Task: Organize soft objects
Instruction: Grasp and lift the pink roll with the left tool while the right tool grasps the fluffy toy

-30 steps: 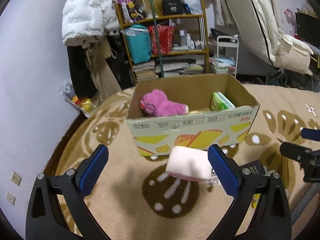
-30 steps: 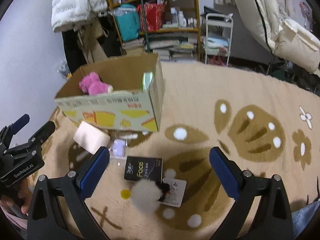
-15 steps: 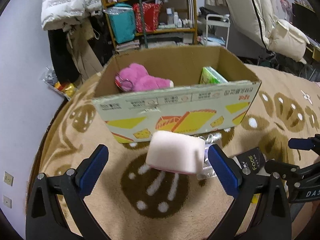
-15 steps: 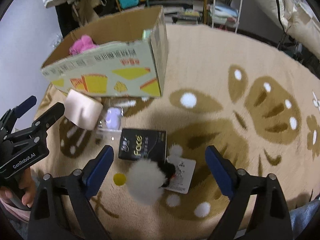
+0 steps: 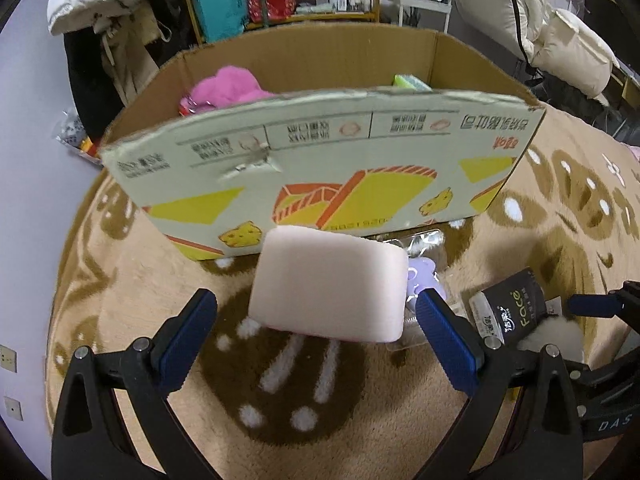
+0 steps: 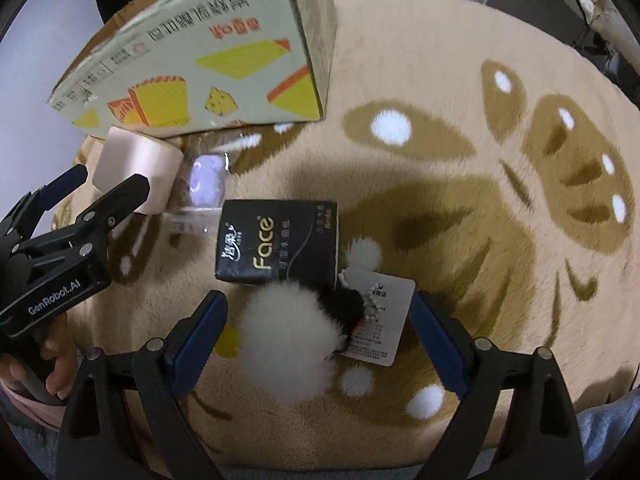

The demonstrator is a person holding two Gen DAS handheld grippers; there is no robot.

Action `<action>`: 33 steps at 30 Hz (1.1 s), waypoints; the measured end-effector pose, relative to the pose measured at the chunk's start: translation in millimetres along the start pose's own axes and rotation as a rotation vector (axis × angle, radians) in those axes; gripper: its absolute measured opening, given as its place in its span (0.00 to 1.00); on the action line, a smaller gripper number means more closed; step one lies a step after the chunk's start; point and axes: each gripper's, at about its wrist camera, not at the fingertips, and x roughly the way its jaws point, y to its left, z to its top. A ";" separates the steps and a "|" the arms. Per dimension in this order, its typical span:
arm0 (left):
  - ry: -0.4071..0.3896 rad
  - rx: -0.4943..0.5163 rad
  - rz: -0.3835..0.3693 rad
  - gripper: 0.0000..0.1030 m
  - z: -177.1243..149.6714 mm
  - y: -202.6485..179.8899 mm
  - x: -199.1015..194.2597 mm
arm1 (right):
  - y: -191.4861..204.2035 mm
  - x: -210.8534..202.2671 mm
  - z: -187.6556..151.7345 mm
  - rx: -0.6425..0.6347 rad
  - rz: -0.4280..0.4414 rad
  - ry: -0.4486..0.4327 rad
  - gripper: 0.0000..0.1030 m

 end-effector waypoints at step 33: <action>0.068 -0.130 -0.030 0.59 -29.4 16.5 3.2 | 9.9 -6.0 -13.1 -0.016 0.020 0.008 0.31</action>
